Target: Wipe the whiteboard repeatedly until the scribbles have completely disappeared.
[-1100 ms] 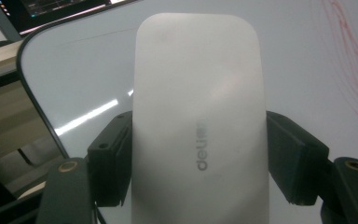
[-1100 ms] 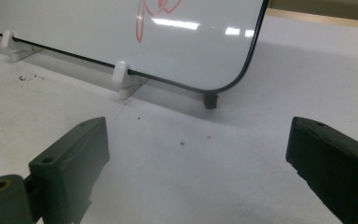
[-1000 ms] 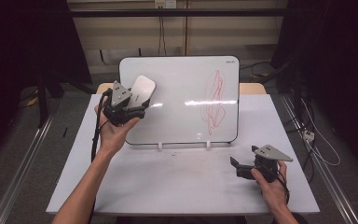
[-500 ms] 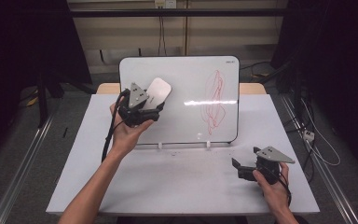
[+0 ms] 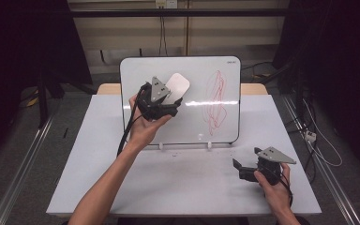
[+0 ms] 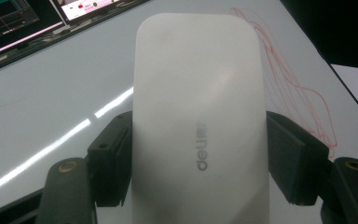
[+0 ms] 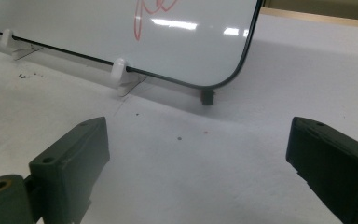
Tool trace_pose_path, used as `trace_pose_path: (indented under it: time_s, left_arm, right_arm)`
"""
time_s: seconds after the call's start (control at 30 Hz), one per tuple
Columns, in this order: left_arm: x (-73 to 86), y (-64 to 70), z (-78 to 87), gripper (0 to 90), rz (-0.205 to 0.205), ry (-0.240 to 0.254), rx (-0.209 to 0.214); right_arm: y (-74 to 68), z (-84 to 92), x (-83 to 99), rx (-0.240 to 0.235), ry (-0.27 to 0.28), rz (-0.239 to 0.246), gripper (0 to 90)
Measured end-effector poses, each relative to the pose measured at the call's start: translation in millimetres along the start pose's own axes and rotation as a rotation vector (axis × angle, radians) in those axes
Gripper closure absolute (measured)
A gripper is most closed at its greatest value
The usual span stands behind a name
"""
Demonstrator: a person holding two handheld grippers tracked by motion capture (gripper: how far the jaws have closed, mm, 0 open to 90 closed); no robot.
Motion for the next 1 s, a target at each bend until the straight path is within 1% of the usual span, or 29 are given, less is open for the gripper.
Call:
trace_pose_path:
  time_s: [0.1, 0.2, 0.27, 0.3, 0.53, 0.57, 0.77, 0.8, 0.87, 0.9, 1.0]
  left_arm:
    - [-2.8, -1.6, -6.0, 31.2, -0.002, 0.008, -0.012]
    - [-4.5, -1.8, -13.3, 31.2, 0.004, 0.016, -0.018]
    - [-4.9, -1.7, -15.3, 31.2, -0.001, 0.012, -0.018]
    - [-6.1, -0.1, -20.1, 31.2, -0.01, 0.011, -0.03]
    - [-15.3, 6.7, -34.2, 31.1, -0.05, 0.02, -0.043]
    - [-17.1, 7.9, -36.1, 31.2, -0.052, 0.029, -0.046]
    - [-27.8, 12.7, -44.8, 31.2, -0.111, 0.031, -0.057]
    - [-29.4, 13.3, -46.5, 31.1, -0.109, 0.037, -0.062]
    - [-32.0, 13.6, -49.1, 31.2, -0.118, 0.038, -0.063]
    - [-33.0, 13.5, -50.5, 31.1, -0.113, 0.038, -0.059]
    - [-35.1, 12.2, -54.4, 31.2, -0.119, 0.033, -0.067]
  right_arm:
    - [-0.1, -0.5, -0.2, 0.0, -0.001, -0.001, 6.0]
    - [-0.9, -1.0, -0.5, -0.002, -0.004, -0.001, 6.0]
    - [-1.1, -1.2, -0.7, -0.004, -0.003, -0.001, 6.0]
    - [-1.2, -1.2, -0.7, -0.005, -0.004, -0.001, 6.0]
    - [-1.5, -1.1, -0.6, -0.011, -0.004, -0.001, 6.0]
    - [-1.5, -1.0, -0.5, -0.011, -0.004, -0.001, 6.0]
    - [-1.1, -0.7, -0.7, -0.011, -0.002, 0.0, 6.0]
    - [-1.1, -0.8, -0.7, -0.012, -0.002, 0.001, 6.0]
    - [-1.4, -0.9, -0.7, -0.013, -0.003, 0.002, 6.0]
    - [-1.6, -0.9, -0.8, -0.013, -0.003, 0.001, 6.0]
    - [-1.9, -0.7, -0.7, -0.015, -0.005, 0.003, 6.0]
Point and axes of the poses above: each handheld gripper's, and its own axes: z roughly backward along the jaws, x roughly out of its underside, y roughly to its right, the point moved 2 cm from there along -z, roughly forward along the jaws, and after that the axes turned 12 degrees about x, right-handed, at the moved point
